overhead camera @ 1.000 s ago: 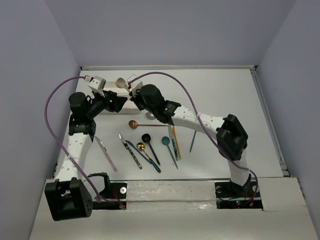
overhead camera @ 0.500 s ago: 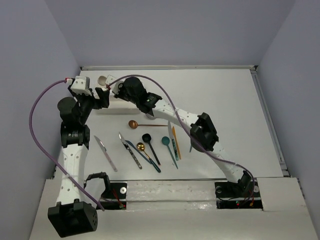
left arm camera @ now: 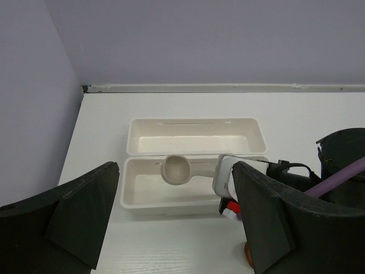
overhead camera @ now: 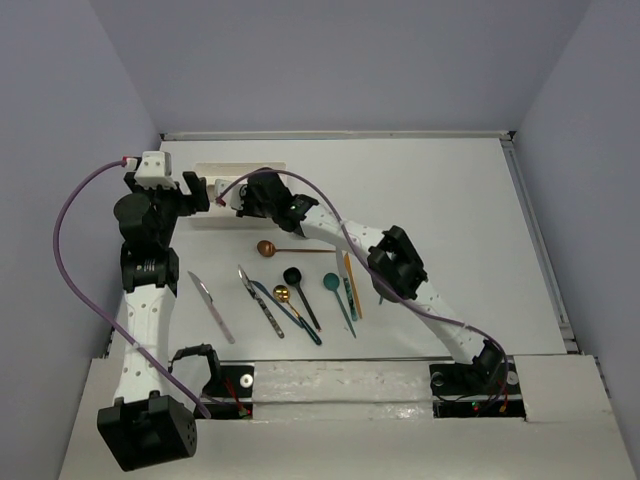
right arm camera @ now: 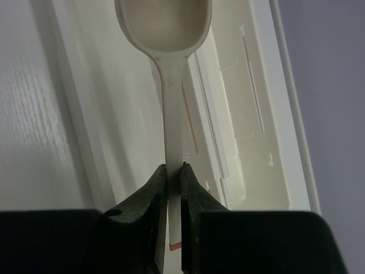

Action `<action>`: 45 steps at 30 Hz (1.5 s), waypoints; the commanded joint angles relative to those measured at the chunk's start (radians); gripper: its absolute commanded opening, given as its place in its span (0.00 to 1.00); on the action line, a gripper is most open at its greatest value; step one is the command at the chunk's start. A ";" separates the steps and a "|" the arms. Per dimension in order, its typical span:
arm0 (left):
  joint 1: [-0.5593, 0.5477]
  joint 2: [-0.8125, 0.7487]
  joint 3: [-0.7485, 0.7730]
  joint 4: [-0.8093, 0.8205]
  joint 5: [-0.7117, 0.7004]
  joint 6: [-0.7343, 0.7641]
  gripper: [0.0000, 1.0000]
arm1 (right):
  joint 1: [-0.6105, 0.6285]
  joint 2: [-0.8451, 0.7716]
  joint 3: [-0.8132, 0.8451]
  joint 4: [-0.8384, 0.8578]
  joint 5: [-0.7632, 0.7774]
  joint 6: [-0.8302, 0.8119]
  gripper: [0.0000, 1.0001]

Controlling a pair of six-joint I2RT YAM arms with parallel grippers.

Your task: Sort the eating utensils into containers

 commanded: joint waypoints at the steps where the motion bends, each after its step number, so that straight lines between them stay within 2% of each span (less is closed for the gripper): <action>1: 0.005 0.002 -0.003 0.072 -0.005 0.015 0.93 | 0.009 0.008 0.008 0.023 -0.018 -0.036 0.15; 4: 0.004 -0.003 -0.004 0.073 0.015 0.021 0.93 | 0.009 0.009 0.014 0.024 -0.018 -0.024 0.34; 7: 0.005 0.000 -0.004 0.073 0.025 0.021 0.93 | 0.009 -0.001 0.020 0.023 0.022 -0.024 0.47; 13: 0.007 -0.007 -0.018 0.070 0.027 0.054 0.94 | 0.009 -0.105 -0.050 0.024 0.073 0.011 0.52; 16: 0.013 -0.026 -0.022 0.044 0.013 0.109 0.95 | 0.009 -0.246 -0.171 0.014 0.110 0.062 0.61; 19: 0.018 -0.044 -0.019 -0.035 -0.008 0.219 0.98 | -0.022 -0.453 -0.363 -0.060 0.061 0.131 0.80; 20: 0.018 -0.050 -0.019 -0.060 -0.022 0.247 0.99 | -0.036 -0.502 -0.409 -0.087 0.035 0.169 0.94; 21: 0.019 -0.053 -0.029 -0.115 -0.054 0.273 0.99 | -0.054 -0.591 -0.499 -0.124 0.007 0.187 0.99; 25: 0.021 -0.084 -0.065 -0.232 -0.164 0.377 0.99 | -0.198 -0.722 -0.670 -0.204 -0.061 0.263 1.00; 26: 0.021 -0.089 -0.079 -0.265 -0.194 0.406 0.99 | -0.218 -0.731 -0.696 -0.221 -0.094 0.295 0.98; 30: 0.022 -0.116 -0.098 -0.340 -0.370 0.458 0.99 | -0.240 -0.719 -0.797 -0.255 -0.064 0.298 0.93; 33: 0.022 -0.145 -0.136 -0.381 -0.413 0.500 0.99 | -0.258 -0.655 -0.779 -0.291 -0.088 0.301 0.90; 38: 0.022 -0.162 -0.214 -0.355 -0.447 0.514 0.99 | -0.276 -0.554 -0.707 -0.331 -0.114 0.292 0.86; 45: 0.022 -0.159 -0.242 -0.342 -0.412 0.491 0.99 | -0.276 -0.486 -0.676 -0.354 -0.179 0.275 0.83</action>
